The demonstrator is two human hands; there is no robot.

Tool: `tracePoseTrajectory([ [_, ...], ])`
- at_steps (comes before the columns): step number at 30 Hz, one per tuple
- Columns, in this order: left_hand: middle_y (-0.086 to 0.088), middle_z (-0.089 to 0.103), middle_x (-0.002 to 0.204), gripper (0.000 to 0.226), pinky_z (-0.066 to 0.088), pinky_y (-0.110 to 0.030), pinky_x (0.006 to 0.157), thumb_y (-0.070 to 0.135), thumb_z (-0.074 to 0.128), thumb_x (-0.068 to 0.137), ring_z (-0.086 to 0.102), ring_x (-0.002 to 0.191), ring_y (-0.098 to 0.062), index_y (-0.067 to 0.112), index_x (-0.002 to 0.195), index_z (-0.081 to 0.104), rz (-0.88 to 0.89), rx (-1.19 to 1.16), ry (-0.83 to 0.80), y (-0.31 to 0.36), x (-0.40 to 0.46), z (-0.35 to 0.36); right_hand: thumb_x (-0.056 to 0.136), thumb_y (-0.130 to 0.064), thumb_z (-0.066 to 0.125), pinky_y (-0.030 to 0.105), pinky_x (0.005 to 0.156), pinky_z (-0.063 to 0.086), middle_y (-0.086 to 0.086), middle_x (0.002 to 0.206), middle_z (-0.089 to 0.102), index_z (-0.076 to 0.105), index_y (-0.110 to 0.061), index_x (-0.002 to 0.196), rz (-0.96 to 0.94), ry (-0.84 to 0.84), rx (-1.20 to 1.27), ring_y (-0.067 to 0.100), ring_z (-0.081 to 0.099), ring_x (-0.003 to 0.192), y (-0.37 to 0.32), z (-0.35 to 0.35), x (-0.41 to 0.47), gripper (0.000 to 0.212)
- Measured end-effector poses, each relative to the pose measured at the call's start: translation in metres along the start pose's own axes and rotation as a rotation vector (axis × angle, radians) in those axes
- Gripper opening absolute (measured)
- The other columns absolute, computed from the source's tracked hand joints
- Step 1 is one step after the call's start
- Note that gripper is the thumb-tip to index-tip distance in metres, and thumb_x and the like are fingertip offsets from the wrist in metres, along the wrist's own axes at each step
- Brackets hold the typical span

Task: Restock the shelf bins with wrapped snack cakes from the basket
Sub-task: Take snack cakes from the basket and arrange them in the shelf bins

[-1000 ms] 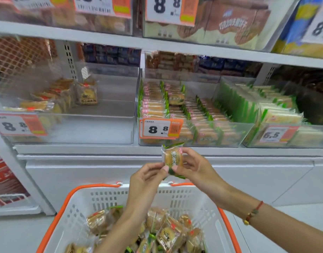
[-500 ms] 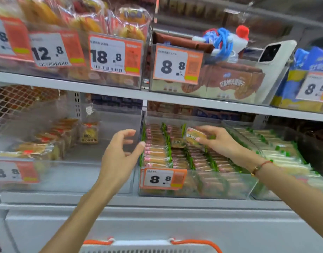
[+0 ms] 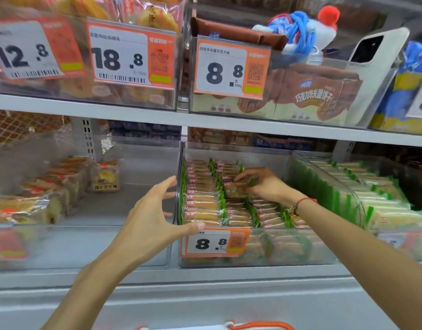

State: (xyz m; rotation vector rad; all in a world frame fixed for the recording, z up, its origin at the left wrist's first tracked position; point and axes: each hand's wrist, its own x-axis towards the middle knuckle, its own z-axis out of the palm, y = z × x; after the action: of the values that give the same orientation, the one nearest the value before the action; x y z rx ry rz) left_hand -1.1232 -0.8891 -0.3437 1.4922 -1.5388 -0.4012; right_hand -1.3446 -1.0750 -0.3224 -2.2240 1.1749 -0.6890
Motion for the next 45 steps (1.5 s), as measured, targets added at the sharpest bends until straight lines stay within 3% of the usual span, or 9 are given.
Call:
tracePoseTrajectory([
  [4, 0.028, 0.040, 0.129, 0.110, 0.051, -0.031, 0.094, 0.064, 0.074, 0.042, 0.046, 0.120, 0.004, 0.040, 0.142, 0.034, 0.017, -0.004, 0.001, -0.001, 0.002, 0.000, 0.077, -0.004, 0.076, 0.029, 0.098, 0.049, 0.000, 0.113, 0.068, 0.073, -0.017, 0.102, 0.006, -0.024, 0.056, 0.016, 0.061, 0.110, 0.005, 0.001, 0.006, 0.028],
  [7, 0.031, 0.040, 0.127, 0.107, 0.049, -0.019, 0.086, 0.063, 0.075, 0.044, 0.046, 0.118, 0.007, 0.041, 0.141, 0.036, 0.040, -0.007, 0.004, -0.003, 0.001, 0.001, 0.079, -0.003, 0.074, 0.011, 0.078, 0.048, 0.000, 0.111, 0.067, 0.072, -0.013, 0.104, -0.001, 0.011, 0.030, 0.016, 0.061, 0.106, 0.004, 0.004, 0.009, 0.027],
  [11, 0.036, 0.039, 0.121, 0.103, 0.044, -0.009, 0.080, 0.060, 0.076, 0.046, 0.046, 0.111, 0.011, 0.042, 0.139, 0.036, 0.051, -0.013, 0.015, -0.003, 0.001, 0.002, 0.086, -0.020, 0.070, 0.030, 0.083, 0.050, -0.007, 0.106, 0.059, 0.071, -0.025, 0.102, -0.026, 0.177, -0.251, 0.015, 0.057, 0.099, 0.010, 0.009, 0.004, 0.017],
  [14, 0.032, 0.041, 0.123, 0.102, 0.043, -0.008, 0.079, 0.058, 0.077, 0.047, 0.047, 0.113, 0.009, 0.042, 0.139, 0.037, 0.054, -0.021, 0.028, -0.004, 0.001, 0.004, 0.088, -0.029, 0.066, 0.030, 0.076, 0.042, -0.003, 0.110, 0.055, 0.070, -0.029, 0.104, -0.141, 0.233, -0.560, 0.018, 0.052, 0.100, 0.004, 0.012, 0.002, 0.017],
  [21, 0.031, 0.042, 0.124, 0.101, 0.043, -0.008, 0.078, 0.058, 0.078, 0.046, 0.046, 0.109, 0.013, 0.043, 0.138, 0.037, 0.049, -0.018, 0.027, -0.003, 0.000, 0.004, 0.088, -0.026, 0.066, 0.029, 0.076, 0.046, -0.001, 0.109, 0.063, 0.067, -0.029, 0.109, -0.199, 0.215, -0.587, 0.022, 0.060, 0.096, -0.005, 0.017, 0.005, 0.021],
  [28, 0.026, 0.041, 0.125, 0.099, 0.045, -0.014, 0.081, 0.050, 0.083, 0.052, 0.046, 0.111, 0.008, 0.036, 0.140, 0.038, 0.027, 0.006, 0.033, 0.003, -0.001, 0.004, 0.087, -0.018, 0.063, 0.036, 0.086, 0.047, 0.002, 0.136, 0.042, 0.053, -0.026, 0.127, -0.127, 0.017, -0.625, 0.026, 0.047, 0.121, -0.007, 0.017, -0.002, 0.042],
  [36, 0.020, 0.035, 0.136, 0.106, 0.049, -0.029, 0.094, 0.041, 0.087, 0.059, 0.043, 0.121, -0.002, 0.031, 0.146, 0.028, -0.001, -0.001, 0.016, 0.009, -0.004, -0.002, 0.087, -0.023, 0.066, 0.037, 0.103, 0.041, 0.004, 0.141, 0.048, 0.047, -0.024, 0.137, -0.084, -0.014, -0.551, 0.023, 0.046, 0.126, -0.033, -0.006, -0.038, 0.054],
  [40, 0.022, 0.035, 0.137, 0.083, 0.037, -0.030, 0.105, 0.038, 0.080, 0.073, 0.037, 0.127, -0.003, 0.031, 0.142, 0.034, 0.151, 0.111, 0.114, 0.013, -0.029, 0.003, 0.088, -0.020, 0.066, 0.029, 0.097, 0.042, -0.003, 0.123, 0.055, 0.055, -0.025, 0.126, -0.178, 0.086, -0.368, 0.012, 0.051, 0.111, -0.046, -0.003, -0.086, 0.041],
  [45, 0.031, 0.045, 0.125, 0.042, 0.044, -0.025, 0.086, 0.037, 0.061, 0.088, 0.043, 0.111, 0.005, 0.038, 0.128, 0.048, 0.255, 0.227, 0.196, 0.015, -0.082, 0.017, 0.083, -0.019, 0.068, 0.017, 0.075, 0.044, -0.017, 0.096, 0.057, 0.061, -0.032, 0.105, -0.332, 0.131, -0.231, 0.001, 0.054, 0.086, -0.049, 0.019, -0.152, 0.026],
])
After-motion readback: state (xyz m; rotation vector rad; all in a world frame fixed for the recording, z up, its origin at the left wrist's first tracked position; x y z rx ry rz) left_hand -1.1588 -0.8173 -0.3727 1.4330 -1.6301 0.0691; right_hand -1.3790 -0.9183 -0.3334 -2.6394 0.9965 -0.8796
